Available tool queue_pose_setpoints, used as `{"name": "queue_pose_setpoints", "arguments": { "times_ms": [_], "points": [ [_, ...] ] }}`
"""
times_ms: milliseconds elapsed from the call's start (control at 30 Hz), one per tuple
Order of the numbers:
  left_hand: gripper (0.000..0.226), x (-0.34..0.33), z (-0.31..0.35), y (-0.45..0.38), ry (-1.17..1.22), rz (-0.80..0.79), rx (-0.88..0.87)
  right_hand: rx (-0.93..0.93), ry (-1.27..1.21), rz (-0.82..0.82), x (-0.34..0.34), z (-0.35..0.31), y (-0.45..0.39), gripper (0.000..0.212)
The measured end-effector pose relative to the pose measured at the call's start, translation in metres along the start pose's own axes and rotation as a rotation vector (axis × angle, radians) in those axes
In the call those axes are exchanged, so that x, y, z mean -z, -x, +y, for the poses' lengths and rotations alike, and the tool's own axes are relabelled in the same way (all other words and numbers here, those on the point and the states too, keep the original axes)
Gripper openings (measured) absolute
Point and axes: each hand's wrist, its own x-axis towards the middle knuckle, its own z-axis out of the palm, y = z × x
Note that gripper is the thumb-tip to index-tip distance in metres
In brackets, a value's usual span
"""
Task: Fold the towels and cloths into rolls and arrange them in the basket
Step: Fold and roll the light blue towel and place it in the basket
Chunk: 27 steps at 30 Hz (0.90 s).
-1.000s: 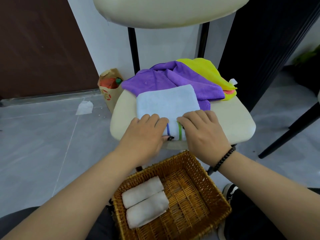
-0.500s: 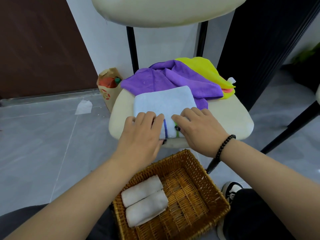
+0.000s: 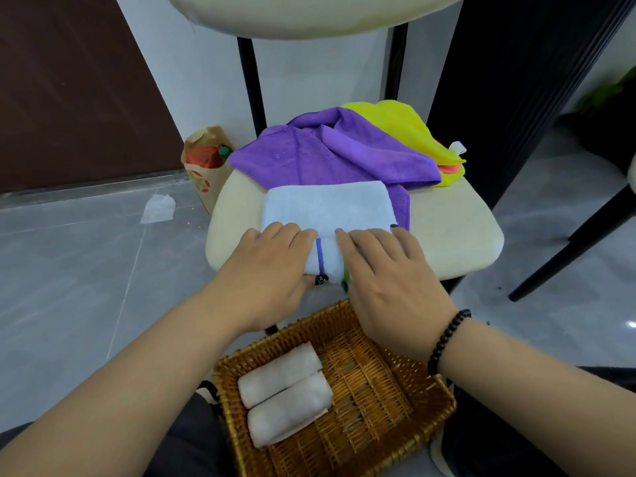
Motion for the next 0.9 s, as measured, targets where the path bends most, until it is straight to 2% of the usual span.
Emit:
{"name": "queue_pose_setpoints", "arguments": {
  "times_ms": [67, 133, 233, 333, 467, 567, 667, 733, 800, 833, 900],
  "points": [
    [0.056, 0.002, 0.001, -0.004, 0.008, -0.014, 0.014, 0.009, 0.044, -0.057, -0.003, 0.001, 0.0, 0.065],
    [0.059, 0.003, 0.003, -0.004, -0.002, -0.024, 0.046, 0.005, 0.048, -0.084, -0.005, 0.005, -0.007, 0.062],
    [0.069, -0.004, 0.009, 0.004, -0.07, 0.039, 0.041, 0.005, 0.066, -0.07, -0.003, 0.005, -0.018, 0.042],
    [0.067, -0.011, 0.016, 0.007, -0.074, 0.141, 0.06, 0.017, 0.076, -0.107, 0.003, 0.009, -0.027, 0.026],
    [0.062, -0.011, 0.016, 0.007, -0.064, 0.138, 0.058, 0.05, 0.047, -0.238, 0.016, 0.016, -0.042, 0.037],
    [0.057, -0.008, 0.01, 0.005, -0.028, 0.088, 0.022, 0.031, -0.006, -0.302, 0.022, 0.019, -0.045, 0.03],
    [0.055, -0.001, 0.005, 0.0, 0.008, 0.025, -0.005, -0.016, 0.035, -0.197, 0.018, 0.009, -0.037, 0.027],
    [0.047, 0.003, 0.001, -0.005, 0.054, -0.016, 0.012, -0.082, 0.083, -0.083, 0.009, 0.0, -0.026, 0.041],
    [0.041, 0.006, -0.003, -0.009, 0.116, -0.034, 0.015, -0.107, 0.112, -0.05, 0.0, -0.005, -0.017, 0.058],
    [0.04, 0.008, -0.003, -0.01, 0.121, -0.046, 0.015, -0.101, 0.117, -0.034, -0.002, -0.005, -0.015, 0.058],
    [0.042, 0.008, -0.001, -0.011, 0.091, -0.034, 0.03, -0.079, 0.104, 0.01, -0.002, 0.0, -0.02, 0.044]
  ]
}}
